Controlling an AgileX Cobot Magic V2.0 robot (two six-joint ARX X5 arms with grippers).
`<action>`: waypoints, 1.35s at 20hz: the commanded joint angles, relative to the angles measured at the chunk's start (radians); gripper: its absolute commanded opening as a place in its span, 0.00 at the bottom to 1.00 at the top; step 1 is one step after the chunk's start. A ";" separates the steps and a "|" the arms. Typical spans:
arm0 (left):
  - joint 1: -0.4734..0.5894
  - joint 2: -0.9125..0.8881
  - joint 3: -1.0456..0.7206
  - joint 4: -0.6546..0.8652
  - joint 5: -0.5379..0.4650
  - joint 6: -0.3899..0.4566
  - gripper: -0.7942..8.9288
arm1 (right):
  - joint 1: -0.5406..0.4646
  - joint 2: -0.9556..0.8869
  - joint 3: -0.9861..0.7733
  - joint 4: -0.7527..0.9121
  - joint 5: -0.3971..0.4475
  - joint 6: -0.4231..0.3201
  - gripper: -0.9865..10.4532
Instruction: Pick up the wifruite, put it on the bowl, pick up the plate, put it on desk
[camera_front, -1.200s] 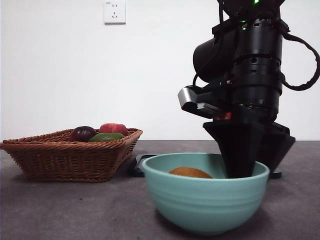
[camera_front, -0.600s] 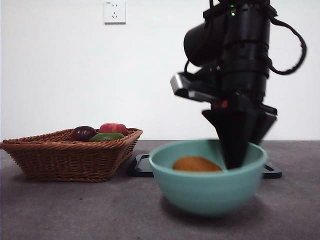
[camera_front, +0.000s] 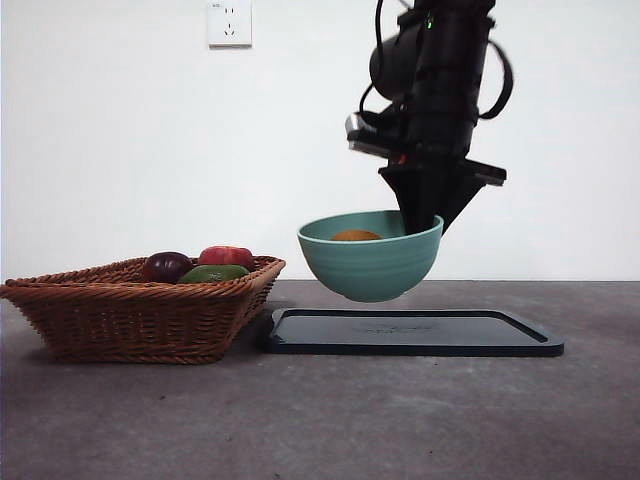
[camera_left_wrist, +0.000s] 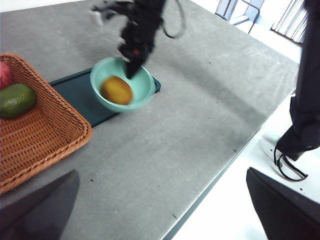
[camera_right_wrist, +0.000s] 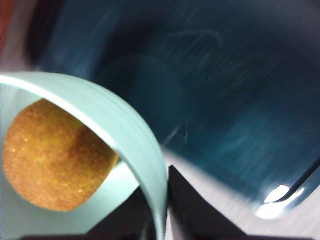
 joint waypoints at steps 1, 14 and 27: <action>-0.011 0.001 0.009 0.011 -0.004 0.001 0.63 | -0.025 0.108 0.131 -0.028 -0.022 -0.007 0.10; -0.011 0.001 0.009 0.011 -0.004 0.002 0.63 | -0.102 0.254 0.206 -0.013 -0.086 -0.011 0.10; -0.011 0.001 0.009 0.014 -0.004 0.001 0.63 | -0.130 -0.005 0.212 -0.115 0.012 -0.011 0.59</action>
